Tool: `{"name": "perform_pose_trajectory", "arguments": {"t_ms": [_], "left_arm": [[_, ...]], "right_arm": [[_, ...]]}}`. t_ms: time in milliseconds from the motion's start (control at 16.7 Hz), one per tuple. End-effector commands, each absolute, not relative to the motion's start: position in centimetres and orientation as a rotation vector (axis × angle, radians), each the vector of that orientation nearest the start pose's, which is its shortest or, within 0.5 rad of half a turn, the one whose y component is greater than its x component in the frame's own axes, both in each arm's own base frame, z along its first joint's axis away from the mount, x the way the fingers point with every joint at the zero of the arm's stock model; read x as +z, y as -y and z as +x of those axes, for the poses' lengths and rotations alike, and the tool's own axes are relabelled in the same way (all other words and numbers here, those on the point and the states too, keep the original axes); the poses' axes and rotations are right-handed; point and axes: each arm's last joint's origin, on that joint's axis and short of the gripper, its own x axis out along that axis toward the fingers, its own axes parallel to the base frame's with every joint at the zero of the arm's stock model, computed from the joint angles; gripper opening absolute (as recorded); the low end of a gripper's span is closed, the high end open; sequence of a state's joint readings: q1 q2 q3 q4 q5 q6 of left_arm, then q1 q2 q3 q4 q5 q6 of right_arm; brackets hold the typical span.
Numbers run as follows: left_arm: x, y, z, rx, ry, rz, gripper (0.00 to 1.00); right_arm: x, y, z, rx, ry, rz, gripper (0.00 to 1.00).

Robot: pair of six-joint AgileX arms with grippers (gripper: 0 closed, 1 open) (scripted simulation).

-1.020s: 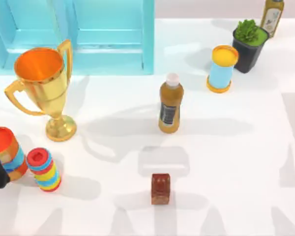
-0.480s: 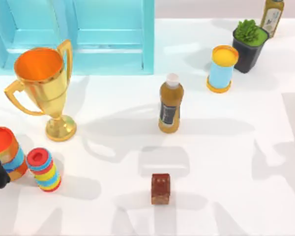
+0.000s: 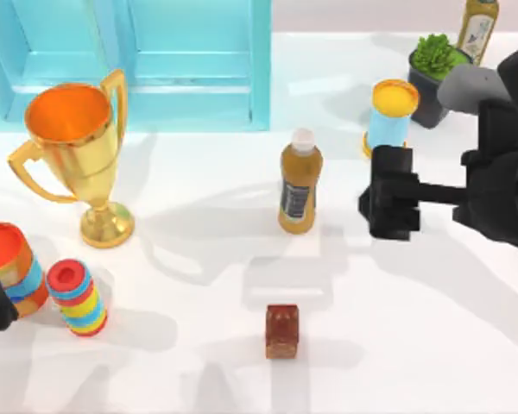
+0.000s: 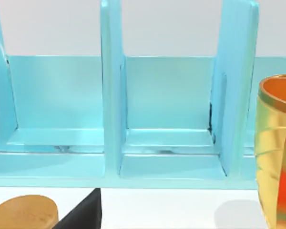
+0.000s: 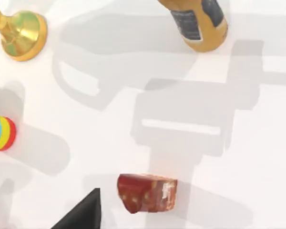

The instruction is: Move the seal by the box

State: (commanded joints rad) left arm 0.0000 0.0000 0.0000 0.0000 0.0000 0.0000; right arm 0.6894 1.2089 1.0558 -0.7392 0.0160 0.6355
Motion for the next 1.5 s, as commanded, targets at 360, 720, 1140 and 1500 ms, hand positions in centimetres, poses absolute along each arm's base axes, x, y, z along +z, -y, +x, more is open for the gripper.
{"name": "perform_pose_trajectory", "arguments": {"t_ms": [360, 720, 1140, 1500], "left_arm": [[16.0, 0.1, 10.6, 0.0, 0.0, 0.0, 1.0], [16.0, 0.1, 10.6, 0.0, 0.0, 0.0, 1.0], [16.0, 0.1, 10.6, 0.0, 0.0, 0.0, 1.0], [16.0, 0.1, 10.6, 0.0, 0.0, 0.0, 1.0]], "right_arm": [[25.4, -26.1, 22.6, 0.13, -1.422, 0.095, 1.0], [22.4, -31.0, 24.4, 0.0, -1.562, 0.014, 1.0], [22.1, -31.1, 24.6, -0.01, -1.57, 0.012, 1.0], [16.3, -31.5, 24.8, -0.005, -1.567, 0.011, 1.0]]}}
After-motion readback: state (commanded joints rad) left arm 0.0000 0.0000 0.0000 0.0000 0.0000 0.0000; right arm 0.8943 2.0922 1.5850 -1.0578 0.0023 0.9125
